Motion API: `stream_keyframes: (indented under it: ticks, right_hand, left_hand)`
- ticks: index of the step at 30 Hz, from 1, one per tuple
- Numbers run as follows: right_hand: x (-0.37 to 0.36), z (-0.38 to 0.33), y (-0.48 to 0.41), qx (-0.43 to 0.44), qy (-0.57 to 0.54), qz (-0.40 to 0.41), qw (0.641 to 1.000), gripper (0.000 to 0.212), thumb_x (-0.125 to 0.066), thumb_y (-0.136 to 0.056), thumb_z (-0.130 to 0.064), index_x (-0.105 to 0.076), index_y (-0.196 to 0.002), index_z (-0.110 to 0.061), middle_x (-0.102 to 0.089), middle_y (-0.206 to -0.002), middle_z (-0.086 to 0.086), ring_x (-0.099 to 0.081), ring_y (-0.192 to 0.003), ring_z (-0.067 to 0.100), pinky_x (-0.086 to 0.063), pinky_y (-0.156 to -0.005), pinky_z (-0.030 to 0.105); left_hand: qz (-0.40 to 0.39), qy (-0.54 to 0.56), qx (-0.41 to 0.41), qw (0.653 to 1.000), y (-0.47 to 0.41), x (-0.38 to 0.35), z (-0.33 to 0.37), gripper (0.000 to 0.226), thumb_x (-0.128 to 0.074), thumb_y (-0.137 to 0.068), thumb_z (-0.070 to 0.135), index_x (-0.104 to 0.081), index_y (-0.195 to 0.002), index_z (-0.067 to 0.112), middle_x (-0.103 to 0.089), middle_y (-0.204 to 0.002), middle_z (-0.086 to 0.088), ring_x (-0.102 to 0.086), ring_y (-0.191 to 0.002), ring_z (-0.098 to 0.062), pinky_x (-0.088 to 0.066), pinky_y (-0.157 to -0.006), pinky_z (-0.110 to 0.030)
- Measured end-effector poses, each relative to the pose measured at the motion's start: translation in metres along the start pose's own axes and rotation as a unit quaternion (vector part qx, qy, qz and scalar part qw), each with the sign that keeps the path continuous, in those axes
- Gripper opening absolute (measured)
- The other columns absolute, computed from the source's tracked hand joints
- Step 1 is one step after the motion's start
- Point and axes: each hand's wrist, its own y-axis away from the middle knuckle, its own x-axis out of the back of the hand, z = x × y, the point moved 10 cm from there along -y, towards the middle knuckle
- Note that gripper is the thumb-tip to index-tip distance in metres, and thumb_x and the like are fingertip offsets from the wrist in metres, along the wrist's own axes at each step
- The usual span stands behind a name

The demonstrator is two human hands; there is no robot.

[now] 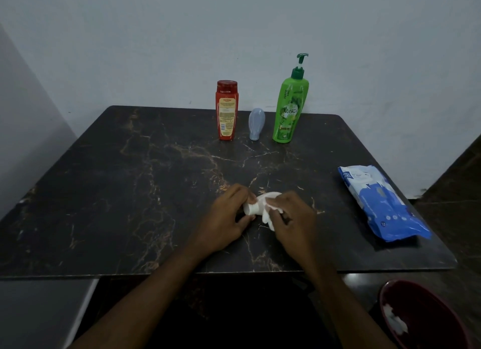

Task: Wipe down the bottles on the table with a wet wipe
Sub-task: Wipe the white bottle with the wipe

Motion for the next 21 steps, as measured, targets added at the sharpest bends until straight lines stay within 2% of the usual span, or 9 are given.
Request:
stream_keyframes:
  ticks: [2, 3, 5, 8, 12, 15, 17, 21]
  right_hand:
    - [0.007, 0.026, -0.002, -0.102, -0.014, 0.031, 0.994, 0.01, -0.07, -0.086, -0.006, -0.072, -0.094, -0.012, -0.06, -0.089, -0.003, -0.06, -0.084, 0.008, -0.035, -0.075, 0.003]
    - [0.008, 0.032, -0.003, -0.122, -0.014, 0.037, 0.992, 0.009, -0.07, -0.086, -0.007, -0.072, -0.093, -0.013, -0.061, -0.089, -0.002, -0.063, -0.085, 0.013, -0.036, -0.074, 0.006]
    - [0.005, 0.02, -0.003, -0.077, -0.005, 0.022, 0.997, 0.013, -0.069, -0.086, -0.006, -0.072, -0.095, -0.014, -0.061, -0.092, -0.004, -0.061, -0.086, 0.011, -0.037, -0.076, 0.005]
    - [-0.007, -0.009, 0.004, 0.045, -0.007, -0.025, 0.999, 0.02, -0.068, -0.087, -0.004, -0.074, -0.103, -0.013, -0.062, -0.096, -0.005, -0.058, -0.088, 0.003, -0.037, -0.081, 0.003]
    - [0.0, 0.011, -0.001, -0.018, -0.017, 0.014, 1.0, 0.018, -0.07, -0.086, -0.006, -0.074, -0.1, -0.017, -0.06, -0.096, -0.01, -0.058, -0.087, 0.001, -0.037, -0.08, 0.003]
    - [-0.004, -0.01, 0.001, 0.057, -0.011, -0.011, 0.998, 0.019, -0.069, -0.088, -0.006, -0.074, -0.104, -0.014, -0.062, -0.096, -0.005, -0.059, -0.087, 0.003, -0.044, -0.08, 0.011]
    - [-0.006, -0.016, 0.003, 0.082, -0.024, -0.029, 0.996, 0.019, -0.069, -0.087, -0.005, -0.074, -0.104, -0.013, -0.062, -0.094, -0.004, -0.059, -0.088, 0.003, -0.043, -0.079, 0.01]
    - [0.003, 0.01, -0.001, -0.017, -0.022, 0.02, 0.999, 0.018, -0.072, -0.083, -0.004, -0.074, -0.097, -0.015, -0.06, -0.093, -0.009, -0.053, -0.085, -0.008, -0.039, -0.08, 0.003]
  left_hand:
    - [0.001, 0.003, 0.0, 1.0, 0.001, 0.0, 0.001, 0.03, -0.078, -0.082, 0.008, -0.063, -0.107, 0.015, -0.058, -0.115, 0.005, -0.059, -0.105, -0.01, -0.051, -0.088, -0.034]
    - [0.001, 0.003, 0.0, 1.0, 0.0, 0.001, 0.001, 0.03, -0.078, -0.083, 0.008, -0.063, -0.107, 0.015, -0.058, -0.115, 0.005, -0.058, -0.105, -0.01, -0.051, -0.088, -0.032]
    - [0.002, 0.001, -0.002, 1.0, 0.0, 0.001, 0.003, 0.03, -0.078, -0.082, 0.007, -0.063, -0.107, 0.014, -0.058, -0.115, 0.005, -0.058, -0.105, -0.009, -0.05, -0.088, -0.031]
    - [-0.002, -0.001, 0.002, 1.0, 0.0, -0.001, 0.002, 0.03, -0.077, -0.082, 0.007, -0.062, -0.107, 0.013, -0.057, -0.116, 0.005, -0.058, -0.104, -0.012, -0.051, -0.087, -0.034]
    - [-0.002, -0.008, 0.007, 1.0, 0.002, -0.001, 0.0, 0.031, -0.076, -0.084, 0.01, -0.061, -0.11, 0.018, -0.055, -0.118, 0.01, -0.058, -0.104, -0.01, -0.054, -0.083, -0.036]
    - [-0.001, -0.007, 0.004, 1.0, 0.001, 0.0, 0.001, 0.031, -0.076, -0.084, 0.008, -0.061, -0.11, 0.017, -0.054, -0.117, 0.011, -0.057, -0.104, -0.008, -0.054, -0.084, -0.035]
    - [-0.003, -0.003, 0.0, 1.0, 0.001, -0.001, 0.001, 0.031, -0.076, -0.083, 0.007, -0.062, -0.11, 0.016, -0.055, -0.118, 0.009, -0.057, -0.106, -0.008, -0.054, -0.085, -0.034]
    - [0.004, 0.008, 0.0, 1.0, 0.0, -0.001, -0.002, 0.033, -0.078, -0.082, 0.006, -0.064, -0.111, 0.014, -0.059, -0.121, 0.005, -0.06, -0.108, -0.01, -0.055, -0.087, -0.033]
